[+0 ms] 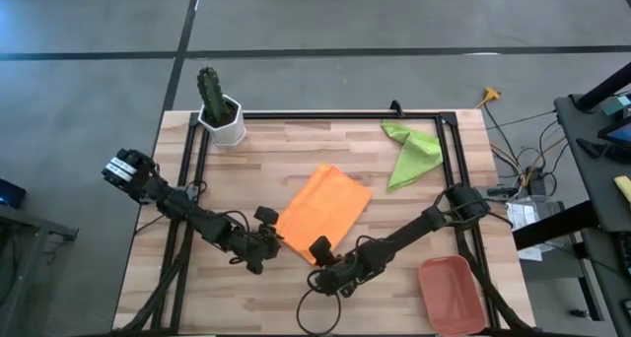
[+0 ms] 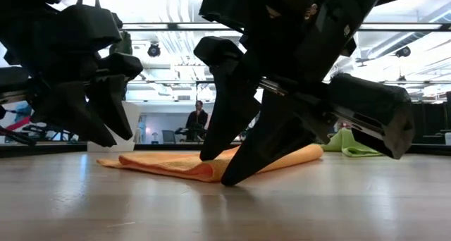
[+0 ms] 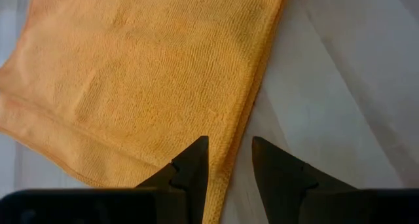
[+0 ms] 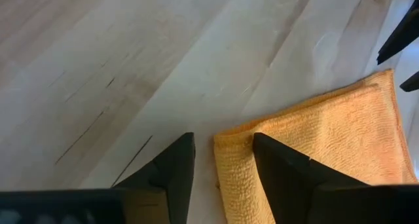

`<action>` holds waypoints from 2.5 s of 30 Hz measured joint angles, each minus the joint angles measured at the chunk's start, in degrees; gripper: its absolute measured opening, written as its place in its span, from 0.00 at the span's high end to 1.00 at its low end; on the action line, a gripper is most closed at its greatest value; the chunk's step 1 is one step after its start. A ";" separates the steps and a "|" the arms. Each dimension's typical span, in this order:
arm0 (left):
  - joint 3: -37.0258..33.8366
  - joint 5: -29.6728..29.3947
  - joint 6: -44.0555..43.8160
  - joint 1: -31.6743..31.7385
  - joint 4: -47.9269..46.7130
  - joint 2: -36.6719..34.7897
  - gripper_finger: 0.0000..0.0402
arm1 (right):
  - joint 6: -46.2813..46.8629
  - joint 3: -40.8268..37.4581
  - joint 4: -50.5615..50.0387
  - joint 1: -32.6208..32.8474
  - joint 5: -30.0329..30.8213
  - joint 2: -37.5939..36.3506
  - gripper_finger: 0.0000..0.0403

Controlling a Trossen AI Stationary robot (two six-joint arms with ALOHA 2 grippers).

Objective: Roll microfiber towels into tight, uniform cylinder then place into a basket
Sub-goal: Fold the orange microfiber cloth

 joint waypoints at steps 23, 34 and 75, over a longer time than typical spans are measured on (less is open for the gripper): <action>0.08 3.96 -17.15 9.42 1.90 -0.20 0.74 | 7.22 -0.81 -16.10 0.39 12.55 -6.35 0.58; -0.11 11.21 -18.68 12.39 1.01 0.55 0.74 | 11.95 -1.82 -17.46 0.56 12.36 -6.82 0.58; 0.72 17.57 -10.40 6.75 4.28 0.00 0.74 | 6.40 -5.86 5.52 -0.57 -0.04 -3.54 0.57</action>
